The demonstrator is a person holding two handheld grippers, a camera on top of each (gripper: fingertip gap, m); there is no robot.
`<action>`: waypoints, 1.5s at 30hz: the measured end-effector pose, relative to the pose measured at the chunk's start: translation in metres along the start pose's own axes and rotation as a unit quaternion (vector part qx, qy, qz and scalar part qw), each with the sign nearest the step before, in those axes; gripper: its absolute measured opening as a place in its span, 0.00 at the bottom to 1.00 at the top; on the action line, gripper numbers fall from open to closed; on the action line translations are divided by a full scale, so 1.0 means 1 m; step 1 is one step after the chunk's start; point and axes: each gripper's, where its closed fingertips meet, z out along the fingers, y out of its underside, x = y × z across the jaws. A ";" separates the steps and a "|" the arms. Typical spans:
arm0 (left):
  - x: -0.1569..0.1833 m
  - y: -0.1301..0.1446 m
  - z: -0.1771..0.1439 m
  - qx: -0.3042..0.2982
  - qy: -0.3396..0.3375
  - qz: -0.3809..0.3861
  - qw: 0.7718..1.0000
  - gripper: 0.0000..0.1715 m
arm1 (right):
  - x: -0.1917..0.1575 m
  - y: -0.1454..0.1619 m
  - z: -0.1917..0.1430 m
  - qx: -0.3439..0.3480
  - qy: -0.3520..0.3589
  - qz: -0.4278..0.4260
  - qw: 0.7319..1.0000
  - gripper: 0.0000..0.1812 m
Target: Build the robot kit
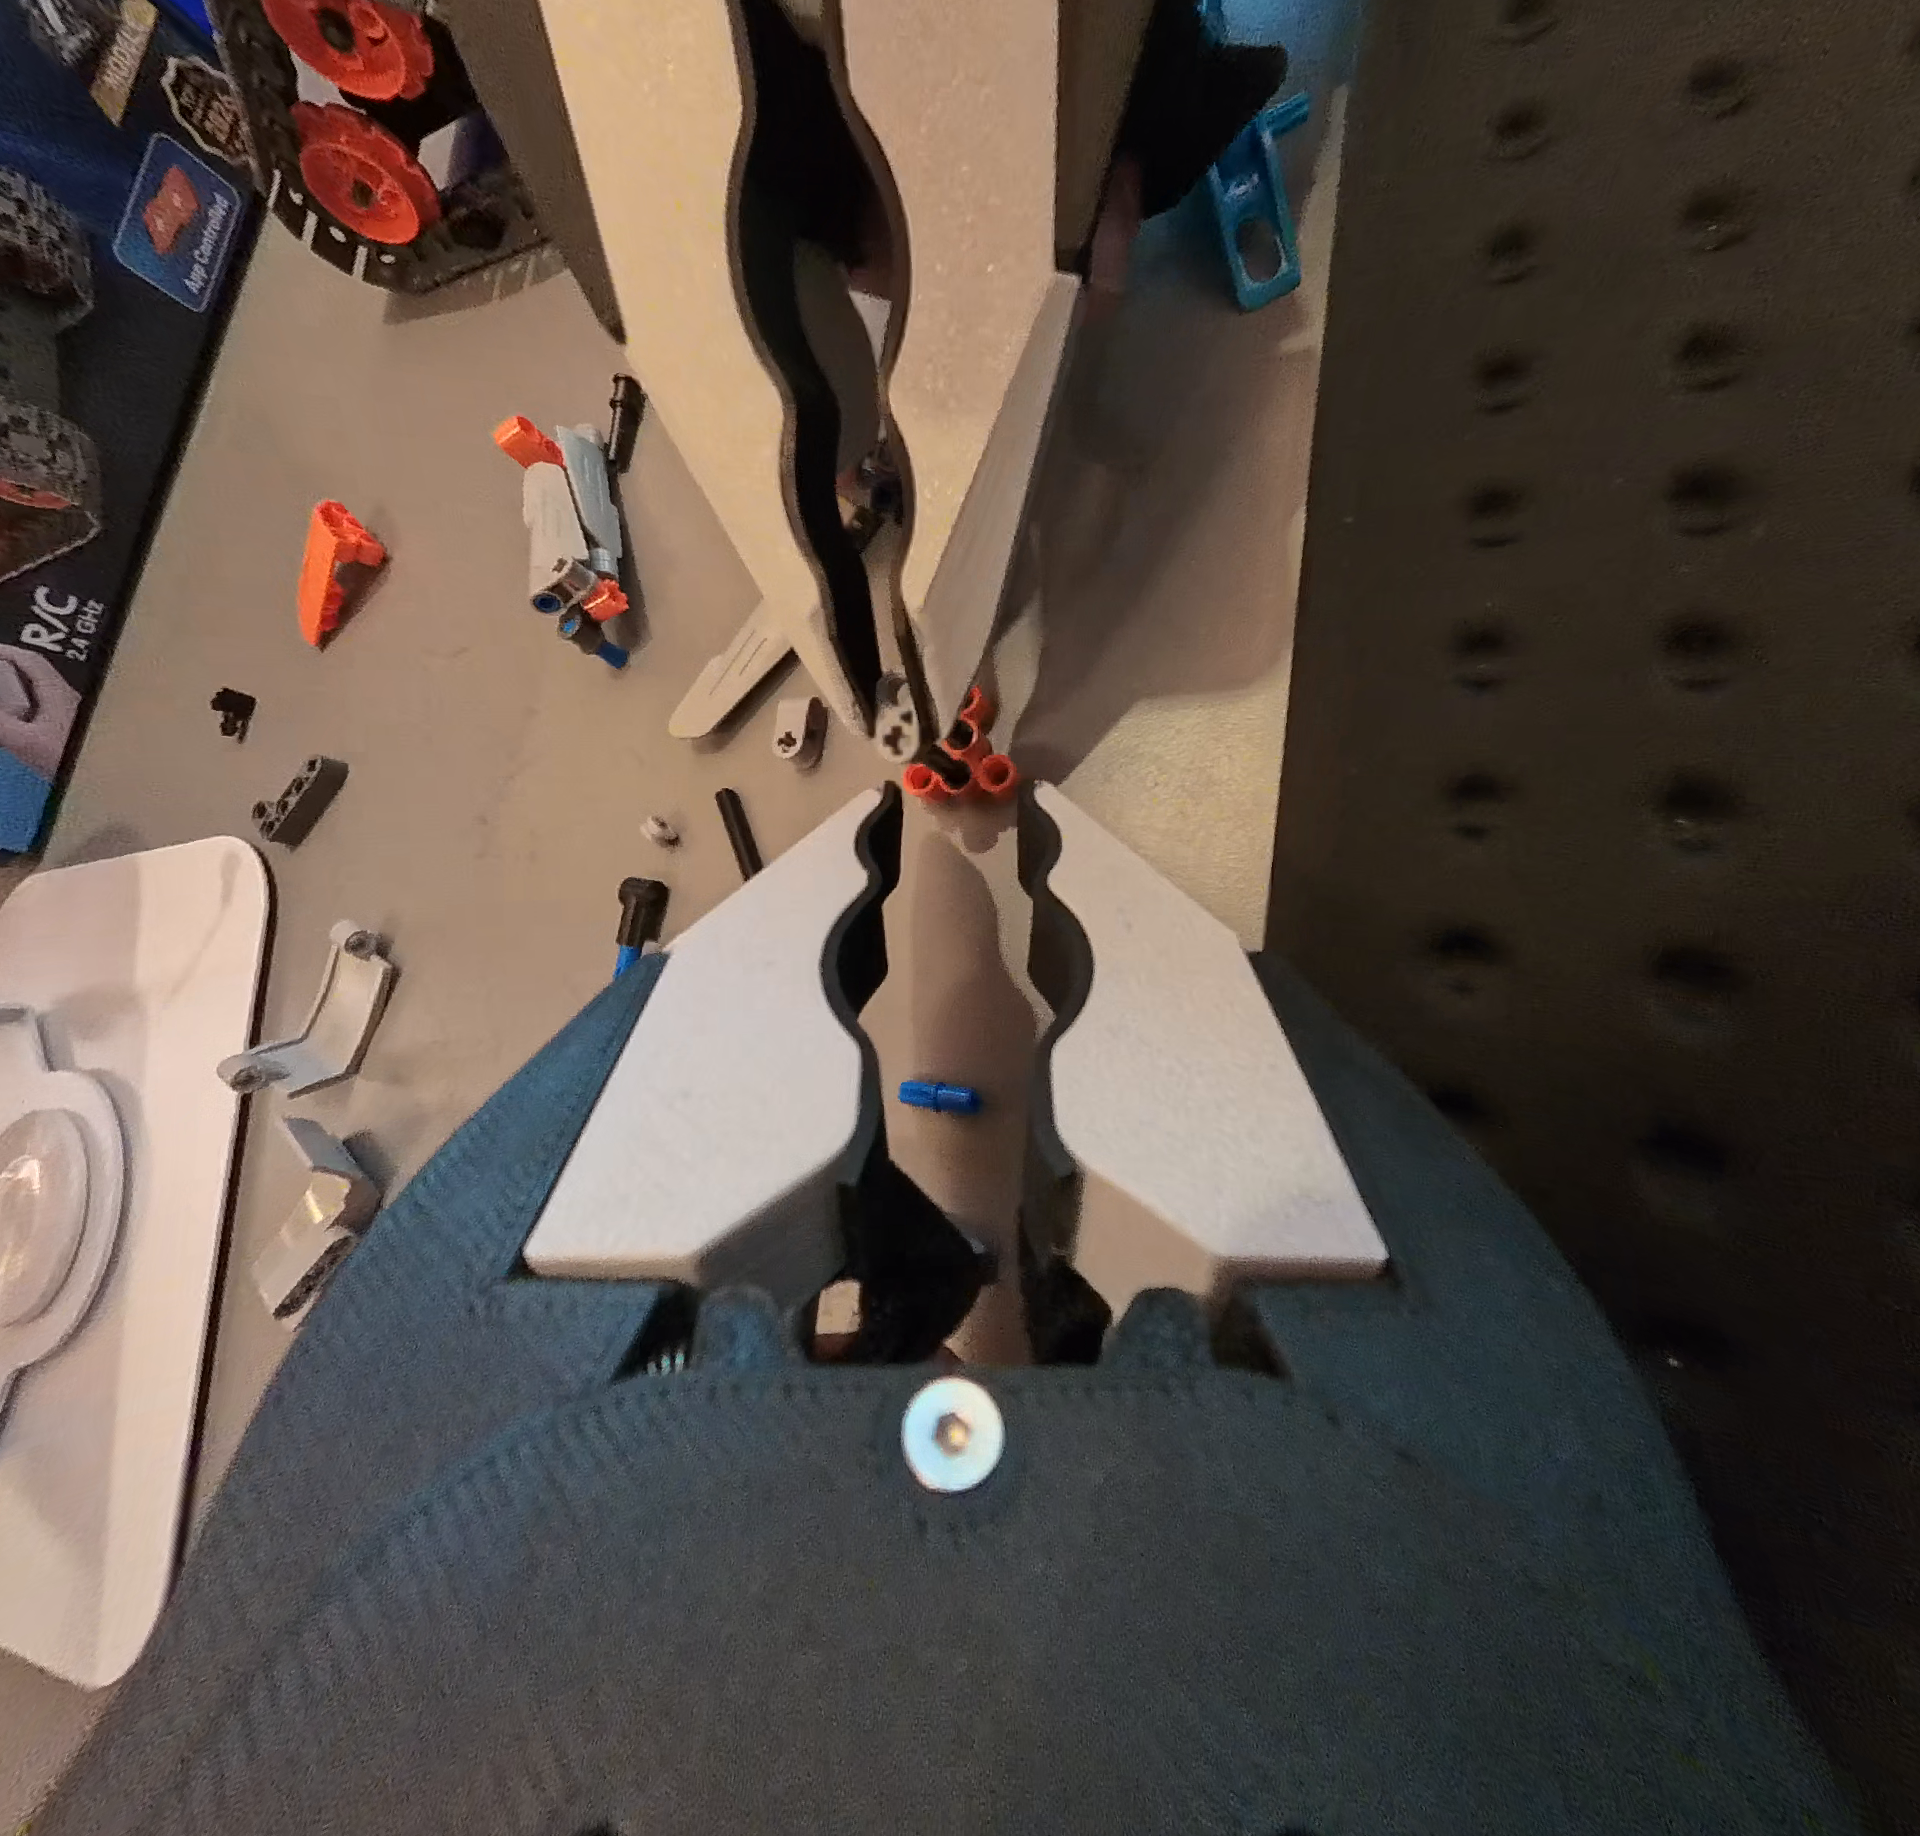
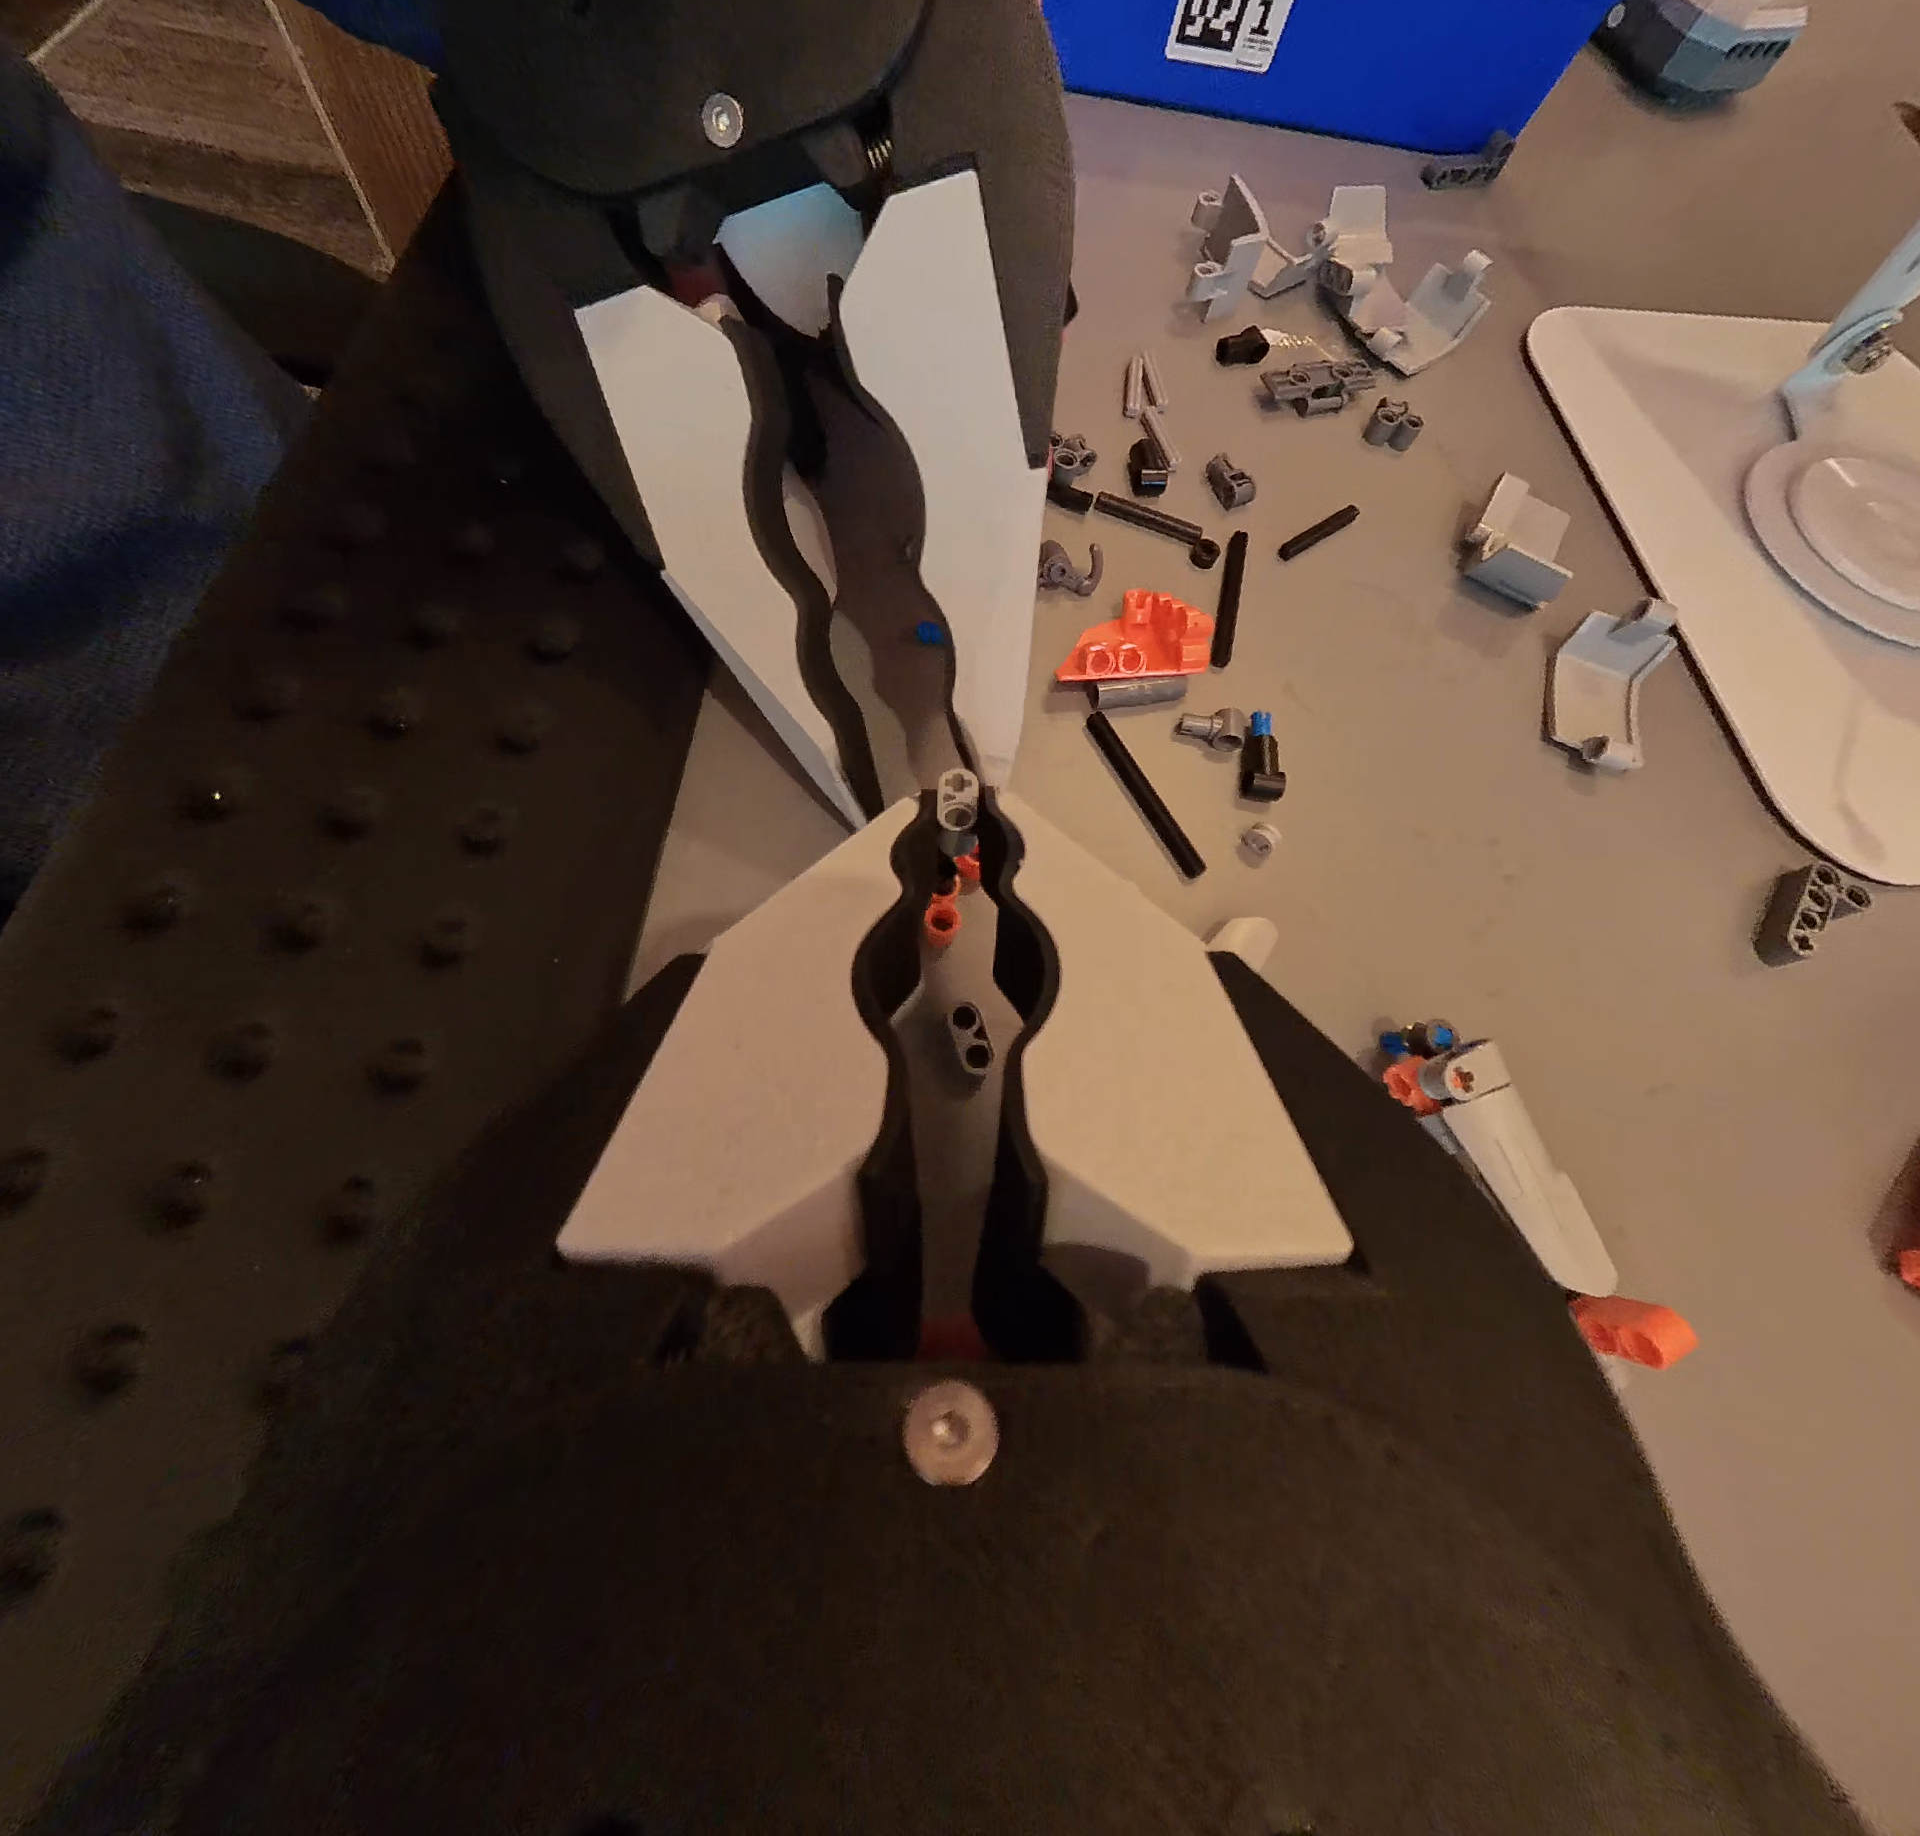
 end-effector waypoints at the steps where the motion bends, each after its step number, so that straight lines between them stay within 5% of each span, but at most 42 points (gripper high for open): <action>1: 0.001 0.000 0.001 0.000 0.007 -0.005 1.000 0.12 | 0.000 0.000 0.000 -0.002 -0.001 -0.001 1.000 0.03; 45: 0.001 0.000 0.008 -0.010 -0.006 -0.045 0.999 0.07 | 0.002 0.014 0.004 -0.082 0.089 0.097 0.988 0.03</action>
